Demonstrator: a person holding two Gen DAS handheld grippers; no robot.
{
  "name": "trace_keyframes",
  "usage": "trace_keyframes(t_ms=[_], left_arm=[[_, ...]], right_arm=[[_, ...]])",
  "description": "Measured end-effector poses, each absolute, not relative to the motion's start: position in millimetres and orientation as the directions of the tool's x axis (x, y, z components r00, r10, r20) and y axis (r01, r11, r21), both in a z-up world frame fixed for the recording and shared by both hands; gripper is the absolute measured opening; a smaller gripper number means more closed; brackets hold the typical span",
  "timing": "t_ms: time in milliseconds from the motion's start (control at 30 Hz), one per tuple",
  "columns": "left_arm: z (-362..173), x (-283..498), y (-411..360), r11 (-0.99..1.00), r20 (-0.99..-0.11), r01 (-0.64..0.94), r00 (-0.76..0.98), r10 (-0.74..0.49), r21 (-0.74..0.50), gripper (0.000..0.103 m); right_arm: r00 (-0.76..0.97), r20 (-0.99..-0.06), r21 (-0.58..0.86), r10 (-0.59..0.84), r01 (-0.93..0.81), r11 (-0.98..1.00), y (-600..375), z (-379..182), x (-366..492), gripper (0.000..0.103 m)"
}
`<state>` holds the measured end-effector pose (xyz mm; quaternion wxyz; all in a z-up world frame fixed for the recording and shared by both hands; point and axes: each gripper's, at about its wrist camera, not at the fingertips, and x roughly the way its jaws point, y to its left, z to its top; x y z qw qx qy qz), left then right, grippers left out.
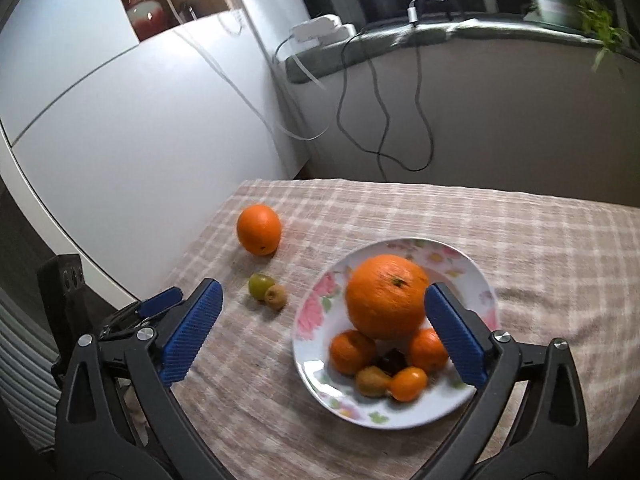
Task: Organize fruits
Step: 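Move both tools to the large orange lying on the table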
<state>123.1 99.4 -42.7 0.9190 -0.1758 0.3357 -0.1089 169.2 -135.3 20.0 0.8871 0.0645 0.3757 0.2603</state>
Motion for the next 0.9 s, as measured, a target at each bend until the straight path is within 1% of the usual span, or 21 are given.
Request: trace_keyframes(t_ms=[233,367,467,667,800,900], left_arm=[[-50,146,119,0.892,-0.588,0.048,0.736,-0.335,-0.449,0.075],[-54,162,125,0.883,-0.589,0.048,0.728,-0.351,-0.467,0.075],[-58,173,127,0.881,-0.595,0.047,0.721,-0.356,-0.470,0.075],[-68,195,135,0.862,-0.595,0.037,0.708,-0.380,-0.505,0.075],[-74,209,137,0.849,-0.598,0.039,0.693,-0.402,-0.527,0.075],[-78,217,138,0.839,-0.592,0.036,0.693,-0.412,-0.543,0.075]], right_arm=[[0.491,-0.659,0.333,0.570,-0.490,0.806,-88,28,194,0.103],[0.465,-0.677,0.313,0.571,-0.520,0.795,-59,30,209,0.103],[0.423,-0.696,0.328,0.580,-0.531,0.781,-39,24,226,0.103],[0.330,-0.735,0.400,0.593,-0.496,0.771,-8,0,265,0.102],[0.281,-0.741,0.457,0.610,-0.456,0.764,1,-17,286,0.102],[0.269,-0.757,0.448,0.596,-0.450,0.772,10,-28,295,0.100]])
